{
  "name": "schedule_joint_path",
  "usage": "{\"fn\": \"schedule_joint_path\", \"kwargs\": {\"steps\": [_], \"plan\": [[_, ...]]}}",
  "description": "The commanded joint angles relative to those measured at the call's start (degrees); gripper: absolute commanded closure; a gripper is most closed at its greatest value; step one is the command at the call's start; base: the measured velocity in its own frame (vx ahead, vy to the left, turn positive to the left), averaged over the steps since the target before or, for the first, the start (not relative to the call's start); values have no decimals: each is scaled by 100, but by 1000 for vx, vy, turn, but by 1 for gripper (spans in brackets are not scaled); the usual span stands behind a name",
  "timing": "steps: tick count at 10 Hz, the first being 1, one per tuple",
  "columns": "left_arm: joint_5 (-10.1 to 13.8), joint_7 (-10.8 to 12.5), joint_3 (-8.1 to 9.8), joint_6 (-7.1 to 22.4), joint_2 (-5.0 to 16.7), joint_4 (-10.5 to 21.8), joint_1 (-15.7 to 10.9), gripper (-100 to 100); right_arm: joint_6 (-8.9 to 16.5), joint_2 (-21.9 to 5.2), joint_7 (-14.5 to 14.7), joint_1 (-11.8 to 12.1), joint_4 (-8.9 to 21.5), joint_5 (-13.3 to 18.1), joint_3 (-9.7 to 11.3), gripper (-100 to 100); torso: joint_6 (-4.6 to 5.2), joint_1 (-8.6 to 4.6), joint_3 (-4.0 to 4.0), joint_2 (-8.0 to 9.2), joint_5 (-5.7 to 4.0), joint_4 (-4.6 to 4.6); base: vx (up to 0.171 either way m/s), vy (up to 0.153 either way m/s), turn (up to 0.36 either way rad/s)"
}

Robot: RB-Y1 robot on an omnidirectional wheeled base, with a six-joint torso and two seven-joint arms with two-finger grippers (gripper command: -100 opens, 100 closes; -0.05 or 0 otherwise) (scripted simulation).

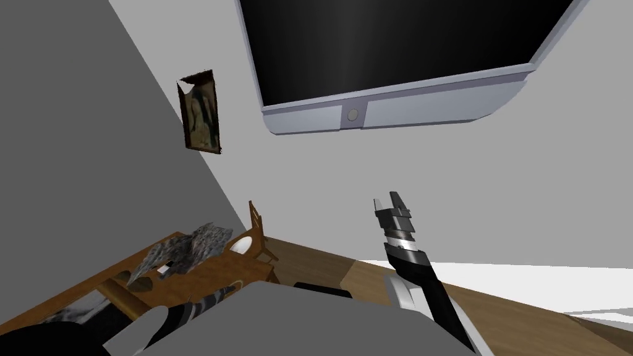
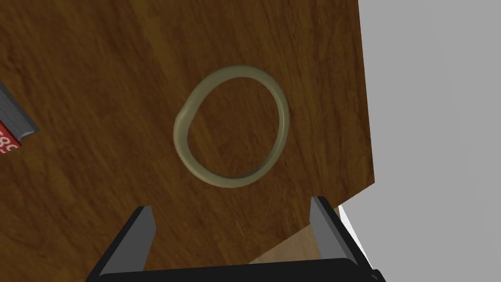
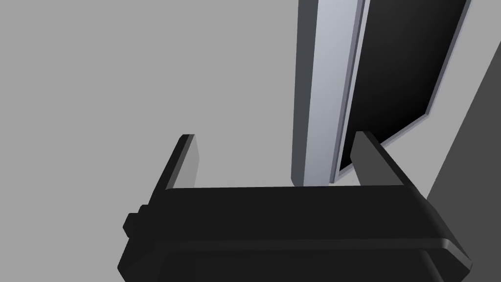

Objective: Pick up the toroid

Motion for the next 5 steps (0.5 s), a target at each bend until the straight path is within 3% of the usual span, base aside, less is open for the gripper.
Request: {"fn": "schedule_joint_path", "kwargs": {"steps": [1, 5], "plan": [[-174, -68, -17, 0, 11, 25, 37, -100, 0, 0, 0, 0, 0, 0, 0, 0, 0, 0, 0, 0, 0, 0, -20, 32, -173], [-816, -591, -52, -142, 120, 477, 104, -100, 0, 0, 0, 0, 0, 0, 0, 0, -1, 7, 1, 1, 2, 0, -25, 38, -360]]}}
